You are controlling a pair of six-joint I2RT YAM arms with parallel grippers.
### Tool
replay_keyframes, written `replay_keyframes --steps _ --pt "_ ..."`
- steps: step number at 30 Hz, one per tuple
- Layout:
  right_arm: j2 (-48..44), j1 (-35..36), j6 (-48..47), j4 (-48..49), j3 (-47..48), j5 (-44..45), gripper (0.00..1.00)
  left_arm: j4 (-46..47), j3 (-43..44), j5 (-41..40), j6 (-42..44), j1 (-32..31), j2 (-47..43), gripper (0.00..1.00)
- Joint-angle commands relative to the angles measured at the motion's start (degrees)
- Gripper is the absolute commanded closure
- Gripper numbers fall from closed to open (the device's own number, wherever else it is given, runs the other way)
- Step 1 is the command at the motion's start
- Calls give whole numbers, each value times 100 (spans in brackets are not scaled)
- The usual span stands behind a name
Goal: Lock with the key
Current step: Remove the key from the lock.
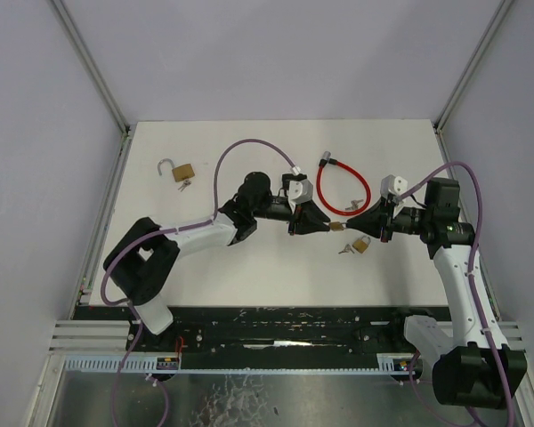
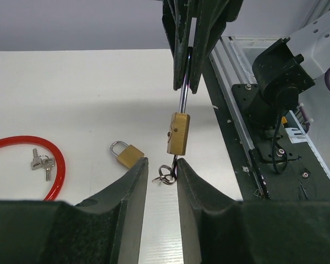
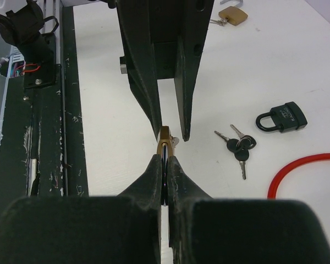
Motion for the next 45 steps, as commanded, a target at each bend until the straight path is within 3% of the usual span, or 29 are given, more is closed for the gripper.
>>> replay_keyframes --steps 1,7,10,16,17,19,22,27,31,34,39,45 --pt "-98 41 -112 -57 152 -76 100 -338 294 263 229 -39 107 73" --pt "-17 41 -127 -50 119 -94 100 -632 424 392 466 -77 165 79" --pt "-3 41 -123 -52 118 -79 100 -898 521 482 666 -96 209 98" --pt "-33 41 -136 -36 138 256 100 -931 346 6 931 -111 -12 100" --pt "-15 41 -99 -10 136 372 96 -740 194 -188 920 -125 -94 100" --pt "18 41 -20 64 88 458 79 -252 -106 -503 830 -142 -242 100" --pt "32 49 35 218 -29 366 60 -96 -195 -596 775 -140 -300 100" --pt "97 148 198 525 -202 541 35 -234 -110 -606 773 -144 -250 100" --pt "92 512 -24 726 -409 925 22 -360 -44 -619 802 -169 -215 100" --pt "-15 683 43 1173 -632 1104 21 -661 97 -614 905 -202 -143 100" --pt "-133 997 75 1775 -877 1421 27 -1034 319 -518 1034 -247 -34 100" --pt "-30 1200 152 1991 -874 1518 47 -1364 505 -438 1134 -285 89 100"
